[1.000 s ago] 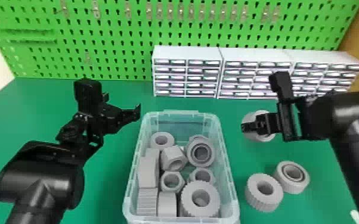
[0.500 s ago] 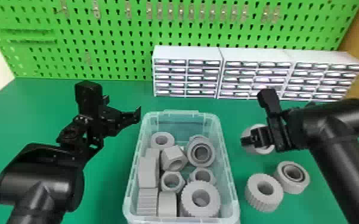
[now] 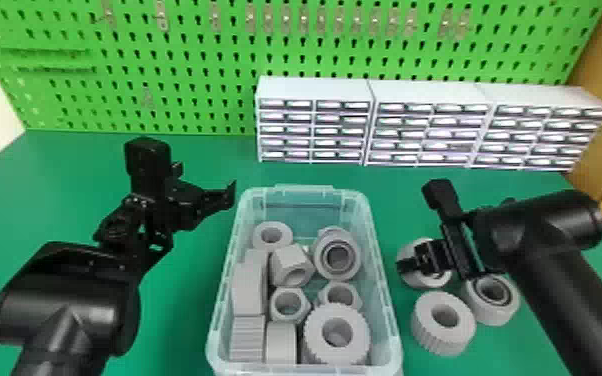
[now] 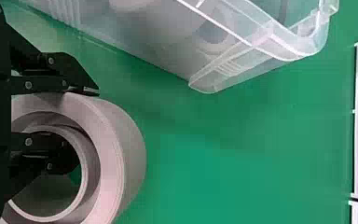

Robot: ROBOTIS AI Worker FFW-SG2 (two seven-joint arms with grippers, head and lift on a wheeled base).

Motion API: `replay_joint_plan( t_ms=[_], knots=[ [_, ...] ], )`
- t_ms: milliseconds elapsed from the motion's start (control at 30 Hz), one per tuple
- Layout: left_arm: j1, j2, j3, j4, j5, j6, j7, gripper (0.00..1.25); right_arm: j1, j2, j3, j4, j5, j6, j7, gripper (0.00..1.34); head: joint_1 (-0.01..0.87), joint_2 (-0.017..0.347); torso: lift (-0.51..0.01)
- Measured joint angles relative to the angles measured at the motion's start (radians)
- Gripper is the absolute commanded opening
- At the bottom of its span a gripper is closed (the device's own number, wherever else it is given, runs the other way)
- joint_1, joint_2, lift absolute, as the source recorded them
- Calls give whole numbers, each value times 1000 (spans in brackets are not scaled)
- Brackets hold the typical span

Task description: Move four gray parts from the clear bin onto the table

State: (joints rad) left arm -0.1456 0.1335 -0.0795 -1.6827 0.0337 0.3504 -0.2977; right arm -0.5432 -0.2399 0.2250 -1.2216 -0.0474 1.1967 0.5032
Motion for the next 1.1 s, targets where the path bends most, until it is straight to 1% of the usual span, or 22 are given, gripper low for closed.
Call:
replay_joint_plan(
  t_ms=[333, 367, 467, 533, 667, 833, 900, 1000, 1067, 1100],
  knots=[
    [1, 3, -3, 0, 0, 1, 0, 1123, 3, -1, -3, 1, 15, 0, 0, 144, 686, 26, -50],
    [1, 3, -3, 0, 0, 2, 0, 1123, 4, -1, -4, 1, 17, 0, 0, 176, 686, 26, -50],
    [1, 3, -3, 0, 0, 2, 0, 1123, 6, 0, -5, 1, 23, 0, 0, 338, 686, 26, -50],
    [1, 3, -3, 0, 0, 2, 0, 1123, 9, 2, -8, 1, 30, -1, 0, 382, 686, 26, -50],
    [2, 3, -4, 0, 0, 2, -1, 1123, 18, 7, -30, 1, 38, -5, 0, 423, 686, 26, -50],
    [3, 4, -5, 0, 0, 4, -1, 1123, 23, 9, -38, 1, 57, -7, 0, 431, 686, 26, -50],
    [3, 4, -5, 0, 0, 4, -1, 1123, 24, 9, -38, 1, 62, -7, 0, 506, 686, 26, -50],
    [3, 4, -6, 0, 0, 4, -1, 1123, 25, 8, -38, 1, 66, -7, 0, 723, 686, 26, -50],
    [3, 4, -6, 0, 0, 4, -1, 1123, 25, 8, -38, 1, 69, -6, 0, 801, 686, 26, -50],
    [3, 4, -6, 0, 0, 4, -1, 1123, 25, 8, -37, 1, 70, -6, 0, 808, 686, 26, -50]
  ],
)
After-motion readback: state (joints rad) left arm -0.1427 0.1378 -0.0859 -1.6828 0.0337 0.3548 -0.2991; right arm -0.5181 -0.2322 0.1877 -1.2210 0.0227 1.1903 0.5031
